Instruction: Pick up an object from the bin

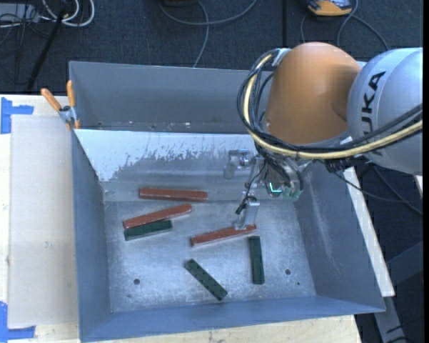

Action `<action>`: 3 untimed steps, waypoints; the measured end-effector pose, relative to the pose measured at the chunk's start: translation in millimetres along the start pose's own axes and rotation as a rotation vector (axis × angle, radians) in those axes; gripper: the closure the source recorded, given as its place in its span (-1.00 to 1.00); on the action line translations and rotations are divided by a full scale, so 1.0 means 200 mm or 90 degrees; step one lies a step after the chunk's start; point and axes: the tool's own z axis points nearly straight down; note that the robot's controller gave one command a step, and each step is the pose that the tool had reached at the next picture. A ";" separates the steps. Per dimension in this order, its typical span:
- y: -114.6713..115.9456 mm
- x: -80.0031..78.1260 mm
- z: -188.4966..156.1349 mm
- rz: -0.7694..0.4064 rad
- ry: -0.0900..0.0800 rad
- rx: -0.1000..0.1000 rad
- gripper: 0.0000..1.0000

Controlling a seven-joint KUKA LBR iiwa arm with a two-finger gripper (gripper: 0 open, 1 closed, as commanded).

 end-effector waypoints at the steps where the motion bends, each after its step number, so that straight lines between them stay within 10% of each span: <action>1: -0.12 0.23 0.73 -0.130 0.001 0.000 -1.00; 2: -0.27 -0.10 0.87 -0.161 -0.007 0.001 -1.00; 3: -0.27 -0.10 0.86 -0.159 -0.007 0.000 1.00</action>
Offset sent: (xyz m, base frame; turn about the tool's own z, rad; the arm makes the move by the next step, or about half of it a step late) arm -0.0438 -0.0232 -0.1418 -0.2031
